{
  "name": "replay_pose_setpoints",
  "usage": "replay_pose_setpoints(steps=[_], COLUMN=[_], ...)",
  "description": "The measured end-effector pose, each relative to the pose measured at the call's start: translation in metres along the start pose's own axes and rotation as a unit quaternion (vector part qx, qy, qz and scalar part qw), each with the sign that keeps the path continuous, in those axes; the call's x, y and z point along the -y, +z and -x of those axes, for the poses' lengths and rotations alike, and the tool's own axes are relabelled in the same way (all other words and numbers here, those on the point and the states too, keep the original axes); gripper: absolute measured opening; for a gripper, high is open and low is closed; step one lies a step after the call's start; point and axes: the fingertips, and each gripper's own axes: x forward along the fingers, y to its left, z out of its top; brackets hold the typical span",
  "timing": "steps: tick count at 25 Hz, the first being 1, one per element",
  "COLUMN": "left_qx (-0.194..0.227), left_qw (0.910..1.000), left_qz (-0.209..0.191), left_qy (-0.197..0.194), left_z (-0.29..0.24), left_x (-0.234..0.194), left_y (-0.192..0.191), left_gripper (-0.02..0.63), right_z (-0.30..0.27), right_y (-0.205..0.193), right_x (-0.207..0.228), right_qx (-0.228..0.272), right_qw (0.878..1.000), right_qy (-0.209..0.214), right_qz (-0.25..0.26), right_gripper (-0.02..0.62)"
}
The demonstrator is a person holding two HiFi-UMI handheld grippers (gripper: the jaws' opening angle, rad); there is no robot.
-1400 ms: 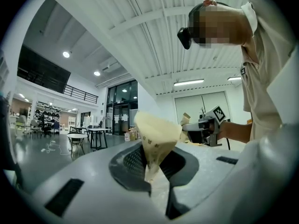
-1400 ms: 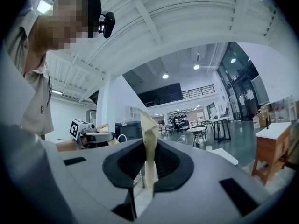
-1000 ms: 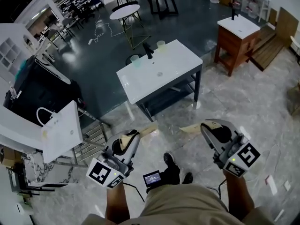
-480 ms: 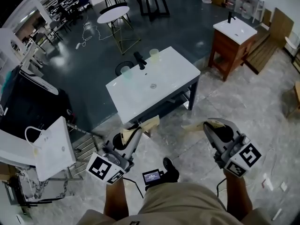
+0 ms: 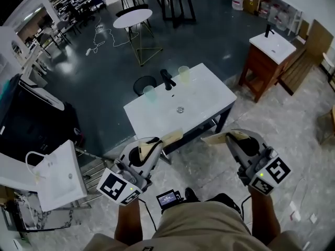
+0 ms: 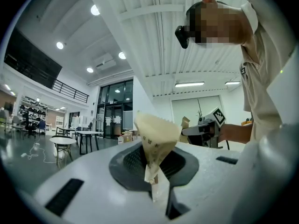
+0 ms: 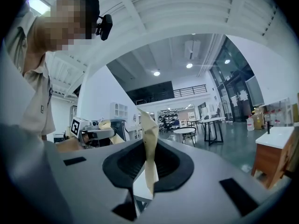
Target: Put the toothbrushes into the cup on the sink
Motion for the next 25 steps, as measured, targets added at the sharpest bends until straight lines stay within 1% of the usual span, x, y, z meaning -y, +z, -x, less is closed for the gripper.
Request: replay_pose_setpoints(steps=[6, 10, 15, 21, 25], left_qx=[0.004, 0.005, 0.004, -0.007, -0.015], left_qw=[0.9998, 0.9995, 0.9982, 0.9958, 0.9938], left_qz=[0.008, 0.009, 0.007, 0.011, 0.02], left_qy=[0.016, 0.031, 0.06, 0.09, 0.109], left_z=[-0.003, -0.01, -0.021, -0.051, -0.083], left_x=[-0.042, -0.062, -0.096, -0.143, -0.177], left_y=[-0.006, -0.011, -0.015, -0.027, -0.04], left_gripper=[0.04, 0.04, 0.04, 0.04, 0.04], right_z=[-0.048, -0.072, -0.11, -0.168, -0.217], right_y=[0.005, 0.003, 0.002, 0.003, 0.005], right_x=[0.016, 0.039, 0.071, 0.122, 0.181], right_qx=[-0.005, -0.006, -0.004, -0.009, -0.009], right_qw=[1.0, 1.0, 0.999, 0.998, 0.998], right_qy=[0.014, 0.02, 0.036, 0.057, 0.055], right_qz=[0.01, 0.009, 0.008, 0.008, 0.018], right_gripper=[0.038, 0.038, 0.038, 0.038, 0.038])
